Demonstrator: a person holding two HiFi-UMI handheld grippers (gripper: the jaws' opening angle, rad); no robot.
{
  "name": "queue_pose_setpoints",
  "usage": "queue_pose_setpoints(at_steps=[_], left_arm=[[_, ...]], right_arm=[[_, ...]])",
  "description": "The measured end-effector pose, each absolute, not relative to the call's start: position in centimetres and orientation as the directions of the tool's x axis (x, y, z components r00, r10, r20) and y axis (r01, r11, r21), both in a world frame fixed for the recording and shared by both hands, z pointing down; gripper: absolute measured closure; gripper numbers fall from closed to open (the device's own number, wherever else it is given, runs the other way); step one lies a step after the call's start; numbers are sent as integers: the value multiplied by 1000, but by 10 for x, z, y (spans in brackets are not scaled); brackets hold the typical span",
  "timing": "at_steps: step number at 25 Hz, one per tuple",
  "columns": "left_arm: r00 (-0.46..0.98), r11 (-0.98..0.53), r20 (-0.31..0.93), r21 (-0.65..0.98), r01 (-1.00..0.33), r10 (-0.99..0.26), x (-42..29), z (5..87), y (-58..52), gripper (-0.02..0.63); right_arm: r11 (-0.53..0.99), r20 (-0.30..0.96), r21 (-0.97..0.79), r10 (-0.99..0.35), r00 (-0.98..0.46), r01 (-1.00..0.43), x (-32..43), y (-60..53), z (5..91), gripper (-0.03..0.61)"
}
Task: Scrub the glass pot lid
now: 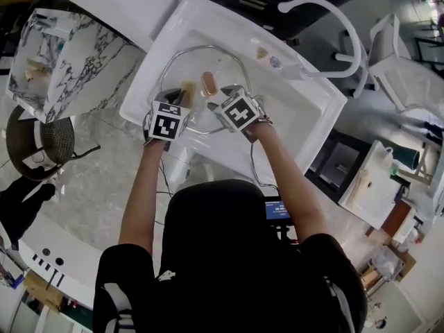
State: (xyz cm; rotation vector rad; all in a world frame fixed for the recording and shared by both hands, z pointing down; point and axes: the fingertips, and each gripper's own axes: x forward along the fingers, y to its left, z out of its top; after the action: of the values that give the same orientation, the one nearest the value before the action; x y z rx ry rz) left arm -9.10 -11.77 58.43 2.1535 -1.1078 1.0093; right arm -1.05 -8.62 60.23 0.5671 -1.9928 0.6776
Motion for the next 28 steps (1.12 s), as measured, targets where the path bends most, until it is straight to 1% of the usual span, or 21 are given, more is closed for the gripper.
queue_pose_setpoints(at_steps=[2, 4, 6, 8, 11, 13, 16, 17, 22, 28], left_arm=[[396, -544, 806, 112, -831, -440, -91, 583, -104, 597], [399, -553, 815, 118, -825, -421, -92, 581, -89, 597], [401, -564, 822, 121, -817, -404, -93, 578, -74, 597], [405, -573, 823, 121, -810, -398, -95, 574, -60, 597], [414, -581, 813, 117, -806, -409, -97, 562, -42, 597], [418, -574, 805, 121, -810, -421, -100, 552, -31, 597], [428, -559, 790, 133, -819, -438, -106, 531, -15, 597], [433, -557, 782, 134, -819, -448, -108, 523, -10, 597], [435, -558, 733, 91, -825, -523, -118, 479, 1, 597], [461, -553, 636, 63, -830, -619, -123, 421, 10, 597]], right_arm=[[735, 885, -231, -114, -452, -637, -10, -79, 602, 360], [746, 895, -234, -86, -438, -623, -10, -66, 601, 351], [749, 909, -245, -43, -415, -615, -8, -51, 602, 362], [731, 913, -278, 1, -407, -623, -5, -35, 603, 389], [713, 902, -301, -2, -431, -633, -5, -21, 597, 418], [722, 902, -281, -28, -432, -633, -5, -14, 588, 448], [735, 893, -243, -86, -442, -633, -10, -8, 572, 470], [736, 886, -234, -108, -451, -635, -13, -7, 566, 487], [747, 846, -125, -264, -464, -653, -23, -8, 518, 552], [728, 745, -84, -408, -528, -681, -42, -2, 444, 580]])
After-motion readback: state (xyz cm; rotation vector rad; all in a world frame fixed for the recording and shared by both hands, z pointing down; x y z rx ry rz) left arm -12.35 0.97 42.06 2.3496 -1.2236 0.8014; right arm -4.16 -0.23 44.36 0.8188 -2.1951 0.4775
